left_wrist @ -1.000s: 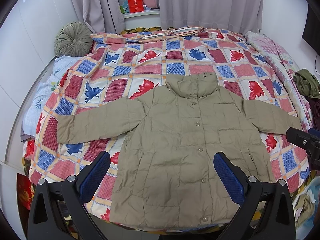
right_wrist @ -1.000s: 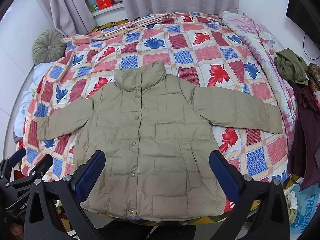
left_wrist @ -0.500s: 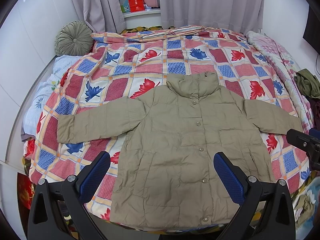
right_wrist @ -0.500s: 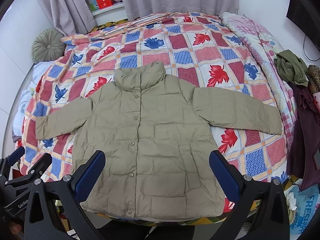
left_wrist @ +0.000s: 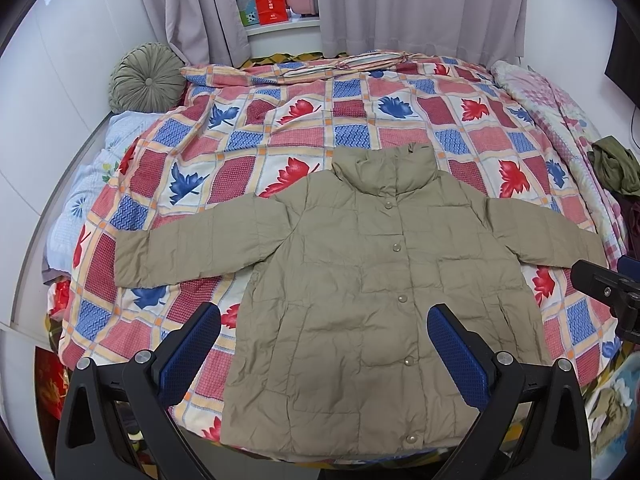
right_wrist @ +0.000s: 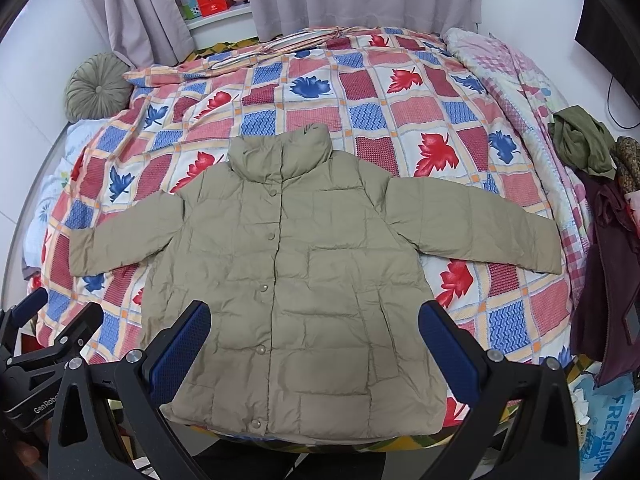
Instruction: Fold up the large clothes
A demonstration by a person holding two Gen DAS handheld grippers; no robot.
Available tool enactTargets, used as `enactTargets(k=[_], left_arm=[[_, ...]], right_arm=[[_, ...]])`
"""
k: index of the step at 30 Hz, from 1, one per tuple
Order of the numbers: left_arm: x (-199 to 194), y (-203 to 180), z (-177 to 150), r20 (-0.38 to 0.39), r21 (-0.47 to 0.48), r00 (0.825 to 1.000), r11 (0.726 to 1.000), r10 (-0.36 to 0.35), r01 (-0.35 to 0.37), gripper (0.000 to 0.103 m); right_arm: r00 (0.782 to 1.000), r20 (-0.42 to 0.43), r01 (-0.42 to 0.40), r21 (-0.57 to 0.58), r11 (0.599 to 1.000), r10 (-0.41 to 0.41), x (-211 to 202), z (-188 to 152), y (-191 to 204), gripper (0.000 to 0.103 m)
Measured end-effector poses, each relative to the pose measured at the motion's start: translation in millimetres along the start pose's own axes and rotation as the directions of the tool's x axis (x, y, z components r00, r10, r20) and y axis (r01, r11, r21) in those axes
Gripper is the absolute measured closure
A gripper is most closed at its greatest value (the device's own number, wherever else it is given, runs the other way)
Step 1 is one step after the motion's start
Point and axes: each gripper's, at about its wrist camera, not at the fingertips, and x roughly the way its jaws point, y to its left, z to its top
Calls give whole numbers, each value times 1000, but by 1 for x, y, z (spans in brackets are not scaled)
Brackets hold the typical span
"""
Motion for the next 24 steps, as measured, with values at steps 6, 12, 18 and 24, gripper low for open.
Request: enactTargets(k=[6, 12, 18, 24], left_arm=[[0, -1, 0, -1, 0, 1000, 1000, 1, -1, 0], [0, -1, 0, 0, 1, 1000, 1000, 1, -1, 0], [0, -1, 0, -1, 0, 1000, 1000, 1, -1, 0], [0, -1, 0, -1, 1, 1000, 1000, 1, -1, 0]], right_arm=[[1000, 0, 2, -1, 1000, -2, 0, 0, 1, 0], [1000, -1, 2, -1, 1000, -2, 0, 0, 2, 0], [1000, -2, 5, -3, 1000, -5, 0, -1, 2, 0], [1000, -3, 5, -1, 1000, -5, 0, -1, 2, 0]])
